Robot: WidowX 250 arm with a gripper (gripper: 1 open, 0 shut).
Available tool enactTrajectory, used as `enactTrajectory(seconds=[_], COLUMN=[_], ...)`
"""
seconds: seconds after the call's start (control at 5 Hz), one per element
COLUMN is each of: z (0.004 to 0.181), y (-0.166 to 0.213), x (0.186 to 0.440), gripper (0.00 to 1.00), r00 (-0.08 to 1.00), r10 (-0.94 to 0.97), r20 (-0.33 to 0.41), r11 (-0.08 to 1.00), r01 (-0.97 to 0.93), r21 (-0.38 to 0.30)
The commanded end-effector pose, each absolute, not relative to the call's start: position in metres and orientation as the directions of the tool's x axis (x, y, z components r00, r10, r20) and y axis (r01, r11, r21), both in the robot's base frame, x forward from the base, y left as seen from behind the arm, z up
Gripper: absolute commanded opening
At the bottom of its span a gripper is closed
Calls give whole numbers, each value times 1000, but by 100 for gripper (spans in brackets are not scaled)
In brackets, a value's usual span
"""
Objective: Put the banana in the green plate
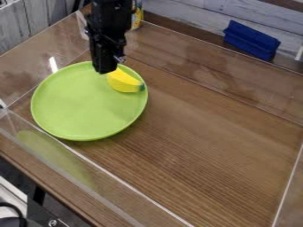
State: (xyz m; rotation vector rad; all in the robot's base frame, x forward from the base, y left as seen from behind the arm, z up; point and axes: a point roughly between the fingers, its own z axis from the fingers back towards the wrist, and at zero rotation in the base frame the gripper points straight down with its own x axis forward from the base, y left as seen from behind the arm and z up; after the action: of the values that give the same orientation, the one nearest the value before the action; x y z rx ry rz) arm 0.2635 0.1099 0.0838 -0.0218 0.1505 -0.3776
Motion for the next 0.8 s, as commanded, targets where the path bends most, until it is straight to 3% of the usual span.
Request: enactTrajectory(seconds=[0.0, 0.6], z=[88, 85], y=[115, 114], x=[270, 267], gripper=[100, 100], r00=[894, 838], r10=[-434, -535], r20=[-114, -107], r11=[900, 843], r01=[435, 537], r21=[-17, -7])
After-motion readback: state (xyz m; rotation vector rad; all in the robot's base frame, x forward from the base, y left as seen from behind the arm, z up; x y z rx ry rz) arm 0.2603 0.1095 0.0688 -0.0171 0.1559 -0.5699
